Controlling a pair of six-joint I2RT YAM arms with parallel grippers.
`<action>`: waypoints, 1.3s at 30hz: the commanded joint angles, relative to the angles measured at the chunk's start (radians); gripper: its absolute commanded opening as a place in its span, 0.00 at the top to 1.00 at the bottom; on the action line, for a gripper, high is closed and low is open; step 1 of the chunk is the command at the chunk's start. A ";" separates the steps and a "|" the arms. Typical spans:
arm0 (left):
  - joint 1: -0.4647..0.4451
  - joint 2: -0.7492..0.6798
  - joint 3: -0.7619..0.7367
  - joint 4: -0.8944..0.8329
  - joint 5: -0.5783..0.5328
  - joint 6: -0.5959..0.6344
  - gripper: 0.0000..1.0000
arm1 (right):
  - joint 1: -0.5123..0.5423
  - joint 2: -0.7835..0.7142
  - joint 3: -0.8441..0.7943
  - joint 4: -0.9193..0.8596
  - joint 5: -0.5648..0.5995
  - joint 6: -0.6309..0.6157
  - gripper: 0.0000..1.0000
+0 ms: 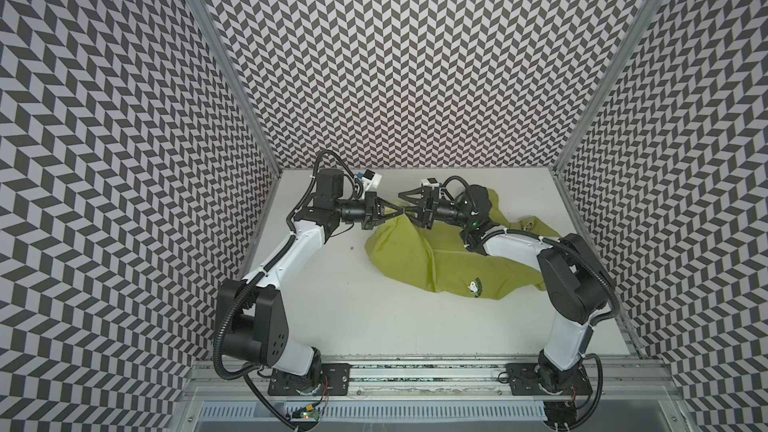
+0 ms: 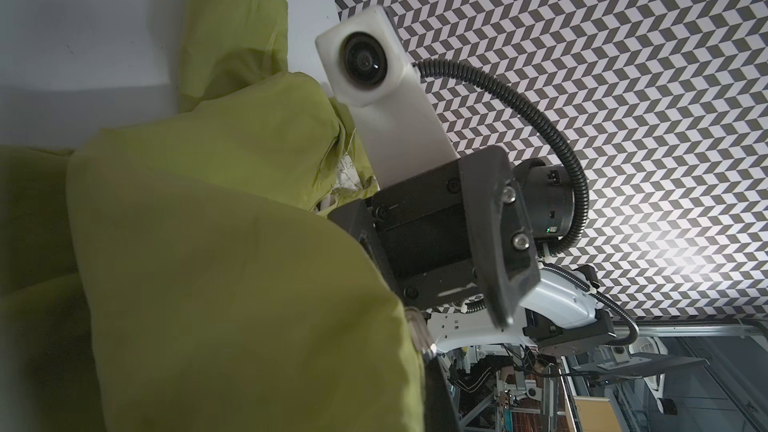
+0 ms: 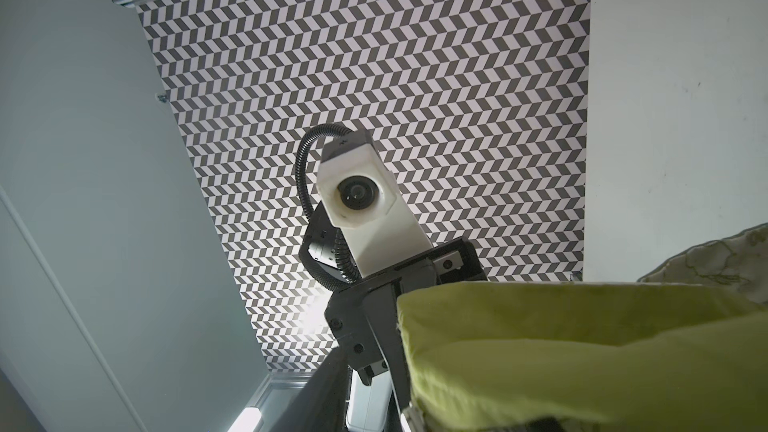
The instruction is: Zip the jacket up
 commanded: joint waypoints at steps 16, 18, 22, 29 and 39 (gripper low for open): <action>0.008 0.015 0.028 0.038 0.008 -0.016 1.00 | -0.012 -0.072 -0.032 0.079 -0.019 0.030 0.66; 0.009 0.016 0.028 0.038 0.009 -0.017 1.00 | -0.013 -0.072 -0.037 0.081 -0.018 0.029 0.70; 0.011 0.018 0.027 0.039 0.010 -0.019 1.00 | -0.013 -0.071 -0.048 0.081 -0.018 0.029 0.76; 0.015 0.020 0.026 0.048 0.014 -0.029 1.00 | -0.013 -0.070 -0.054 0.070 -0.022 0.018 0.83; 0.018 0.024 0.025 0.050 0.019 -0.034 1.00 | -0.014 -0.075 -0.051 0.038 -0.029 -0.003 0.91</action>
